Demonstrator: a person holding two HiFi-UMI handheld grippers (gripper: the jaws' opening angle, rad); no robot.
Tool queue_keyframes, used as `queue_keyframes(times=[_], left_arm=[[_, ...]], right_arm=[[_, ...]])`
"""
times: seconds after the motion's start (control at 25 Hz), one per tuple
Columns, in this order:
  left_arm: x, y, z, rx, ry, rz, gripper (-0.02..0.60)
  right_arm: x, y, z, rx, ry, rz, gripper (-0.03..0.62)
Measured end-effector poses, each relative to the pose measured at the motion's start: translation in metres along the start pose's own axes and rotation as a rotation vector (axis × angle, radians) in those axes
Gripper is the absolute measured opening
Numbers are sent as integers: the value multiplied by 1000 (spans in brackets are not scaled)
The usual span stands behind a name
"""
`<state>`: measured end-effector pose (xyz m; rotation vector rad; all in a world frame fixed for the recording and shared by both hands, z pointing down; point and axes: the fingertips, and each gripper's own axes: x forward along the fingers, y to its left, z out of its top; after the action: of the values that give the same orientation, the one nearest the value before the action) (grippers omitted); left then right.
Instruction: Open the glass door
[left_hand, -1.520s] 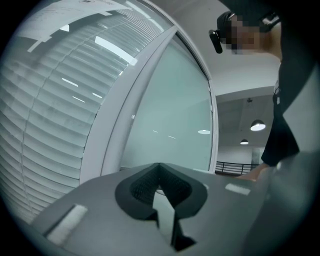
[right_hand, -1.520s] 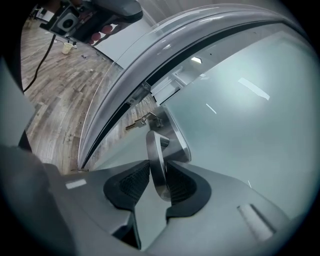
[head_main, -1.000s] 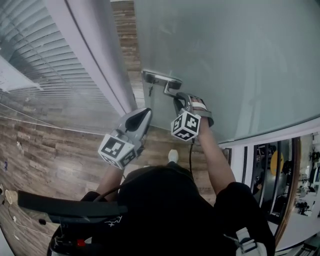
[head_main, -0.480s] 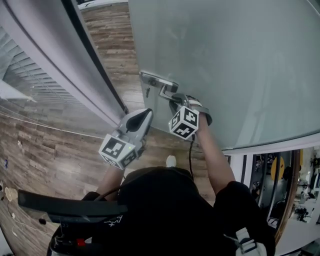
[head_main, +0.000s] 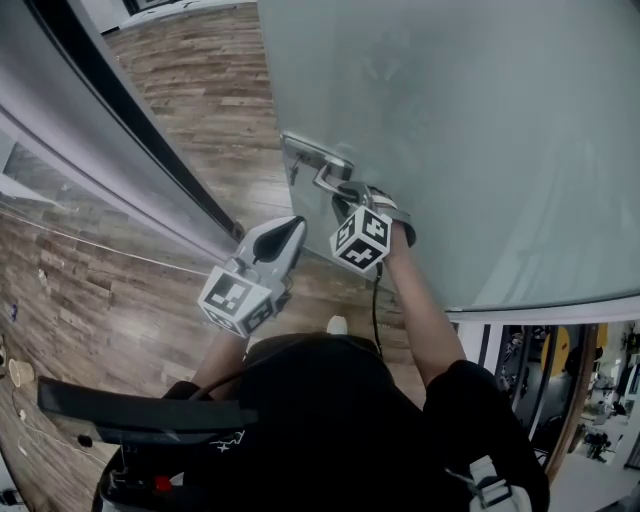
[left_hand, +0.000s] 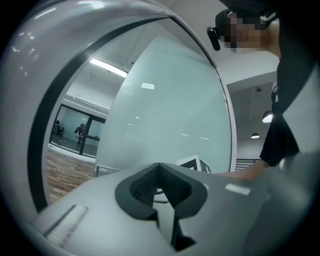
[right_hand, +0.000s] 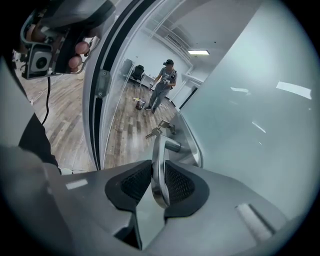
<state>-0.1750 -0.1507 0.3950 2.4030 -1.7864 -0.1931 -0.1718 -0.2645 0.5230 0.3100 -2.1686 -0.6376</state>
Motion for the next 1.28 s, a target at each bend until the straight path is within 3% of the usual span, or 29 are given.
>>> queue_keyframes(times=[0.12,0.48,0.76,1.0,1.28], left_arm=[[4,2,12,1,2,27,0],[-7,14,5,11,-12,87,0],[8,-12,-11,6,5,140,0],[10,-3,-7,-5,8,139,0],[36,5,-1,-11,11,82,0]], right_arm=[[7,-6,9,9,-23,-7,86],[28,-16,37,43,-63,2,84],[26,-37,2,44,-66,-10,84],[28,-52,0,64,-51,-38,81],[32,-70,-10,98,-19,-52,81]])
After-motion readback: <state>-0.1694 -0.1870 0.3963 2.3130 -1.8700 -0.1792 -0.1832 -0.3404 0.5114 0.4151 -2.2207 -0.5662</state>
